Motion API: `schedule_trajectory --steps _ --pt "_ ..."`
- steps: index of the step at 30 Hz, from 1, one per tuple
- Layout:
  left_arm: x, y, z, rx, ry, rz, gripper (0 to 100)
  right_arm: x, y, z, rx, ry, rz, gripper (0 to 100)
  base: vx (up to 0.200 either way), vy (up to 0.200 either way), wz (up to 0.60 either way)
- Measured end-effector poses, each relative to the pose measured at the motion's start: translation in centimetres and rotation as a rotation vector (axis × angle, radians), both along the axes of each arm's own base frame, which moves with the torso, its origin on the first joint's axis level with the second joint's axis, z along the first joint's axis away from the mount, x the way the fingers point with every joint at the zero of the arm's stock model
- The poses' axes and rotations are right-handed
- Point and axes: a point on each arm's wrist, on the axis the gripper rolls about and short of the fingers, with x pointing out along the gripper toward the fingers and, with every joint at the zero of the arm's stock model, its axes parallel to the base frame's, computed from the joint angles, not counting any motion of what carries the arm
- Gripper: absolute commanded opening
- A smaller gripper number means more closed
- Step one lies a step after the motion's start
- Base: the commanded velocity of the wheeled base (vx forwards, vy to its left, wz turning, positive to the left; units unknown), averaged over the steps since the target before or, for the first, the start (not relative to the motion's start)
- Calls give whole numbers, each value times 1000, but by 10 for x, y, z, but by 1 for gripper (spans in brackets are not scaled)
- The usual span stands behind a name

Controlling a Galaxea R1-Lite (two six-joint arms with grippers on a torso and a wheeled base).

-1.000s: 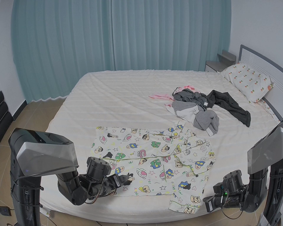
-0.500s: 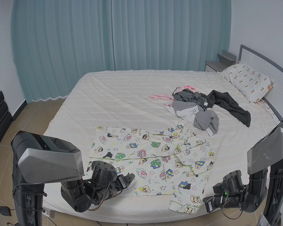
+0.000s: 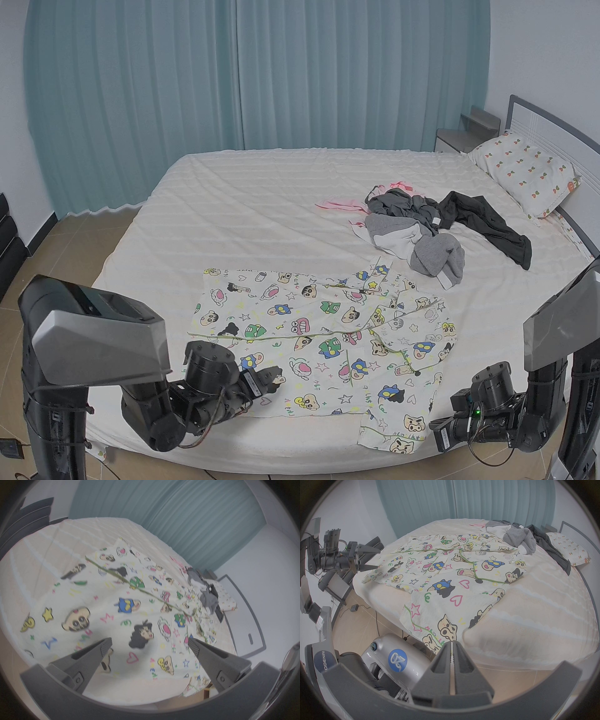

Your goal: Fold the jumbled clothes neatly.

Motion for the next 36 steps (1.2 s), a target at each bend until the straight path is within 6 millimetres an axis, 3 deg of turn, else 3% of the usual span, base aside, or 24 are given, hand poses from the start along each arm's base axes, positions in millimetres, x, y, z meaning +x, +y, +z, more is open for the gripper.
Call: schedule_trajectory --steps 10,14,22,29,36 --pt "30 93 14 -41 42 171 100 0 1 0 0 0 4 0 0 0 0" --pt "42 111 15 -56 46 197 100 -1 1 0 0 0 6 0 0 0 0" --pt "65 109 4 -32 37 169 100 -1 1 0 0 0 7 0 0 0 0" --pt "67 101 -12 17 174 145 100 -1 1 0 0 0 7 0 0 0 0" --pt "81 85 -10 85 216 166 100 -1 1 0 0 0 8 0 0 0 0"
